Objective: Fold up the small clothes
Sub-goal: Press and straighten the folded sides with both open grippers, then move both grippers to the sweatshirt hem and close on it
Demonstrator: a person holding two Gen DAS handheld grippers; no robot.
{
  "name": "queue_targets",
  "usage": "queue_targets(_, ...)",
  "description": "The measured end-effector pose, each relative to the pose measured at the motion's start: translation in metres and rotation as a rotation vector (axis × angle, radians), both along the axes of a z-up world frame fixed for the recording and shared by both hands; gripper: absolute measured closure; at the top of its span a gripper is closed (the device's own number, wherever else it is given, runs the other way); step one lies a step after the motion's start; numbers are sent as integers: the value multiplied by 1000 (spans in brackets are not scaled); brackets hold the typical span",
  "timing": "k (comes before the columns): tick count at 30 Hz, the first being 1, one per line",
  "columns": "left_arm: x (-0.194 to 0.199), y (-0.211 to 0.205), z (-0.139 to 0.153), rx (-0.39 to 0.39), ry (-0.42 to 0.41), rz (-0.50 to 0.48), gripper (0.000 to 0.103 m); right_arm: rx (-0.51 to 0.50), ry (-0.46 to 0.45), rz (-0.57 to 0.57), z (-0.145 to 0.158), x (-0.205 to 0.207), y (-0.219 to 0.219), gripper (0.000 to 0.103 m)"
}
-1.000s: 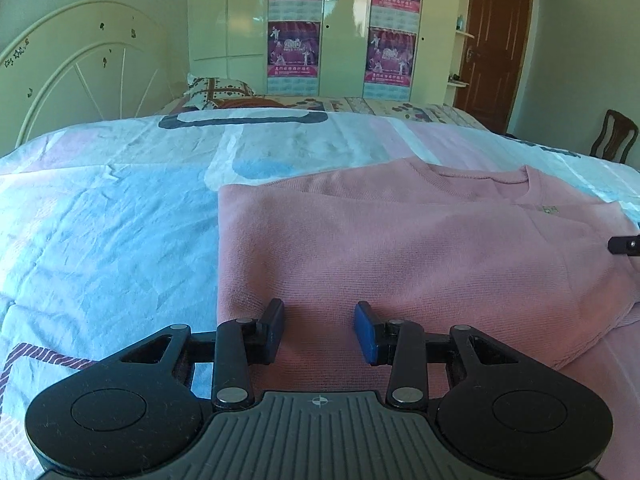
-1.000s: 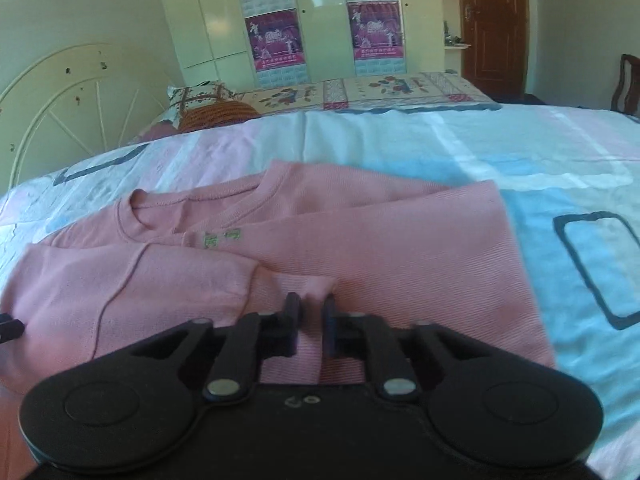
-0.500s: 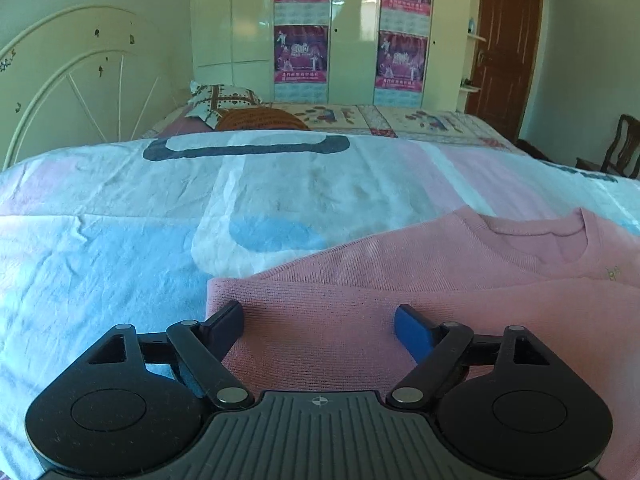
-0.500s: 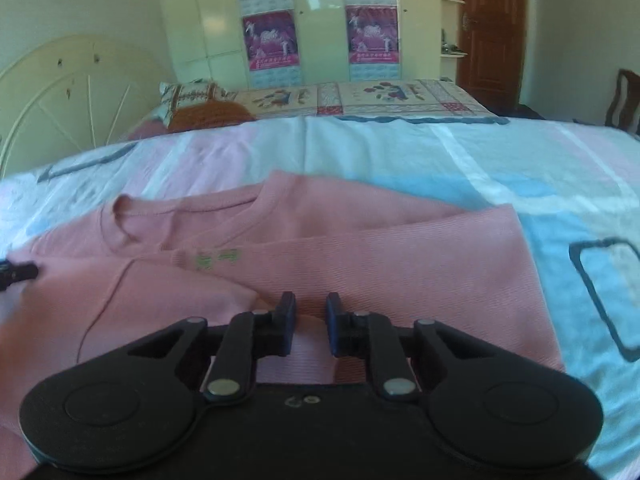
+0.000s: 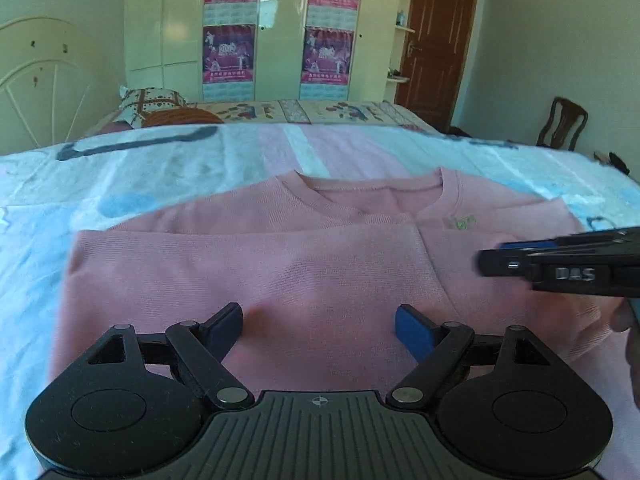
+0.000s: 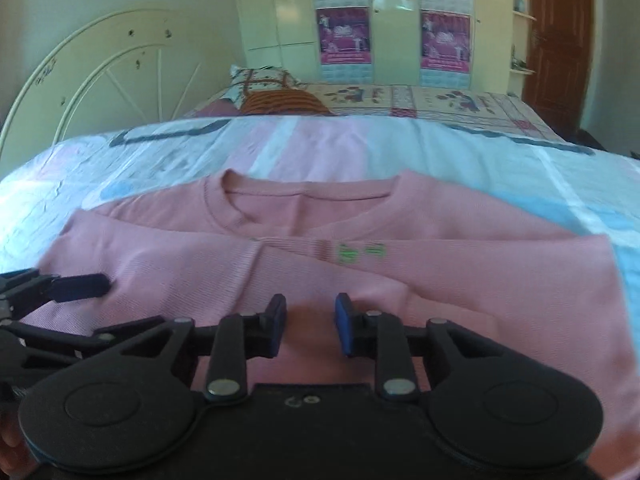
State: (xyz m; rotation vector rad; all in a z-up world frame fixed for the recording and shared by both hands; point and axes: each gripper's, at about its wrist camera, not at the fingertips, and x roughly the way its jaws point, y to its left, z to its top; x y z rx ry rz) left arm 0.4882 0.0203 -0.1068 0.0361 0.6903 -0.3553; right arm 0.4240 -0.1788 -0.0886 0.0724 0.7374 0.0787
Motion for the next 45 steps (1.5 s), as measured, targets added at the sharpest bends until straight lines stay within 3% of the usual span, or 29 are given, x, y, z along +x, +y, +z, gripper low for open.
queue_targets(3,-22,9,6,17,-12,22,20,5,-25,6,12,-32,-14,74)
queue_targets(7,-43,33,-9,37,24,122,20,-45,15,2,-5,-62,-22,77)
queue_targets(9,-56,45,-12,62,2,152,20,20,-7,-35,-7,-74,-37,76)
queue_targets(11,-63,53,-6,20,-2,191,20,46,-9,-50,0,-77,-39,73)
queue_targets(12,-64,52,-4,-1,3,205,20,49,-36,-44,7,-81,-36,73)
queue_targets(14,-69,41,2,44,-28,192,20,39,-95,-7,19,-86,-25,74)
queue_targets(15,-70,37,3,70,-43,201,20,31,-100,5,21,-86,-21,75)
queue_targets(17,-63,37,-4,56,20,231,20,17,-81,11,17,-83,-18,78)
queue_targets(20,-64,35,-13,96,23,222,20,40,19,-28,-5,-76,-32,83)
queue_targets(22,-64,32,-7,114,34,232,20,62,16,-20,-2,-78,-36,82)
queue_targets(24,-67,28,-1,153,-5,233,20,56,-47,-17,12,-86,-37,78)
queue_targets(25,-65,25,-3,179,14,234,20,49,-71,-16,16,-89,-38,76)
queue_targets(26,-62,26,-6,174,40,239,20,41,-67,-18,16,-87,-40,76)
queue_targets(28,-62,28,-7,160,41,252,20,22,35,-26,0,-75,-45,79)
queue_targets(35,-63,19,-6,194,47,294,20,26,22,36,-5,-77,-53,79)
queue_targets(45,-58,16,-8,235,57,326,10,16,19,81,-4,-78,-57,79)
